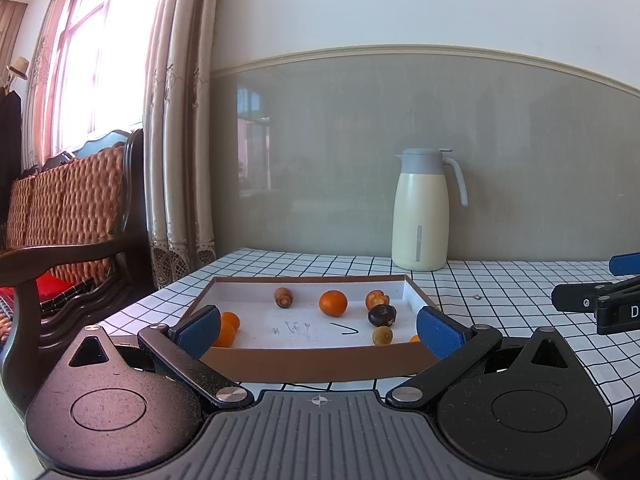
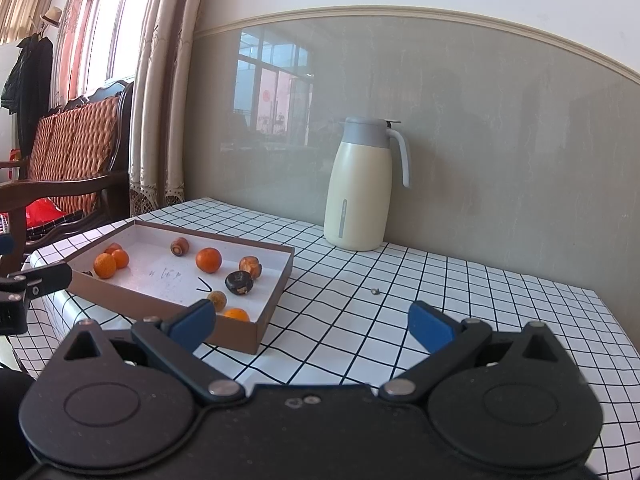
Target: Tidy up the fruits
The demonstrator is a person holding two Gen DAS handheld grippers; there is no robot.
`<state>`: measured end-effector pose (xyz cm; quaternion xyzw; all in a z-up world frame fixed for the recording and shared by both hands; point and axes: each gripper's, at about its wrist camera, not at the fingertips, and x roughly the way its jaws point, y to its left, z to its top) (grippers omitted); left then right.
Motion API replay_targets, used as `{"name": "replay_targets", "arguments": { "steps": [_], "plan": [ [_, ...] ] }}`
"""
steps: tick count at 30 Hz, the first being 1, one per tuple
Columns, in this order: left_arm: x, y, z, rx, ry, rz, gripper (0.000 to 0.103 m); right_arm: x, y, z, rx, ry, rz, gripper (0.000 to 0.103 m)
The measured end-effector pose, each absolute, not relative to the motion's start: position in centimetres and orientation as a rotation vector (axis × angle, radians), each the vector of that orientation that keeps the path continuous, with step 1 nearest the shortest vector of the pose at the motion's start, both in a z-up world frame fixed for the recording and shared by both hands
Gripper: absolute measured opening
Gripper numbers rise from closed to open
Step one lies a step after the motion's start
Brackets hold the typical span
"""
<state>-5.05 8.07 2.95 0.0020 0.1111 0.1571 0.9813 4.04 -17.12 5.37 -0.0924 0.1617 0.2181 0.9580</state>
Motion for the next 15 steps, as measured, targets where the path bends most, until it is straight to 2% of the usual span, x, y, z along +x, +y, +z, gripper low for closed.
{"name": "replay_targets", "arguments": {
  "steps": [15],
  "plan": [
    [-5.41,8.0,2.89,-0.008,0.211,0.328,0.103,4.02,-17.05,5.29,-0.189,0.33,0.442,0.097]
  ]
}}
